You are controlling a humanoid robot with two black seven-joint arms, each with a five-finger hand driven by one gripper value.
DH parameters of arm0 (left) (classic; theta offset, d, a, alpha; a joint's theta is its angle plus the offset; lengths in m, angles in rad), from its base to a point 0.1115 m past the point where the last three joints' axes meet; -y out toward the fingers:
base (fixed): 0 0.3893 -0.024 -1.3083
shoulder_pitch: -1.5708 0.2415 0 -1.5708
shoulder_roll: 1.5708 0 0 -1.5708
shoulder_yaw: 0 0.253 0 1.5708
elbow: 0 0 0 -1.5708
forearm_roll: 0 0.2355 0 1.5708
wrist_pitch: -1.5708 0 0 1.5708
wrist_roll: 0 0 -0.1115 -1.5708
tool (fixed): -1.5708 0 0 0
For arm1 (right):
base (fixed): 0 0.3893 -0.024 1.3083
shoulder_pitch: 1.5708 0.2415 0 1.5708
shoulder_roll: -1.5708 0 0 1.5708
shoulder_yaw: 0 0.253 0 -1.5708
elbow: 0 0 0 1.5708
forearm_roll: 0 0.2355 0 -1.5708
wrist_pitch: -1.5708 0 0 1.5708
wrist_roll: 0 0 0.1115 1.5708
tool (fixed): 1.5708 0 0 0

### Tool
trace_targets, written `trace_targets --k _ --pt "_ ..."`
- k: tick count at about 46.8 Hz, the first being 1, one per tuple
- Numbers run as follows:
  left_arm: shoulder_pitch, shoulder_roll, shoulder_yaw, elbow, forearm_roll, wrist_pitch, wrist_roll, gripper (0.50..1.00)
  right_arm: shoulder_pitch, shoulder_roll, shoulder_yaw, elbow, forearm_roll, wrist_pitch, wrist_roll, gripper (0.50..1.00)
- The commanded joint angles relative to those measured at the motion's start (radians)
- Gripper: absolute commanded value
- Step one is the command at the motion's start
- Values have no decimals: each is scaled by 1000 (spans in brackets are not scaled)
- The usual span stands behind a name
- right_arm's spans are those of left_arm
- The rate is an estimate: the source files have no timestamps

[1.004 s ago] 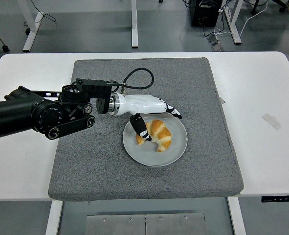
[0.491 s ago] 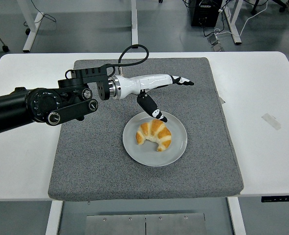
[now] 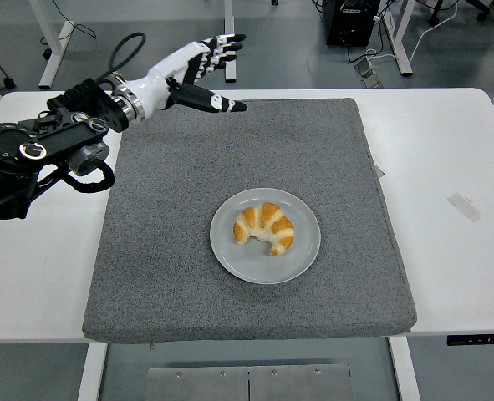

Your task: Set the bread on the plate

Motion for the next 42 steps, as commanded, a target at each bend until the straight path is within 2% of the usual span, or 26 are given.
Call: trace_targets --k 1,9,19,31,42 --pt "18 8 -33 25 -57 1 19 996 0 0 0 0 0 0 0 1000" --pt "78 -4 -154 99 -145 4 57 996 0 0 0 0 0 0 0 1000" --pt "152 -61 -381 191 -197 4 97 996 0 0 0 0 0 0 -1 1000" --pt "190 -113 -590 240 -234 2 100 996 0 0 0 0 0 0 0 1000" --pt "202 -113 -641 240 -361 4 100 996 0 0 0 0 0 0 0 1000"
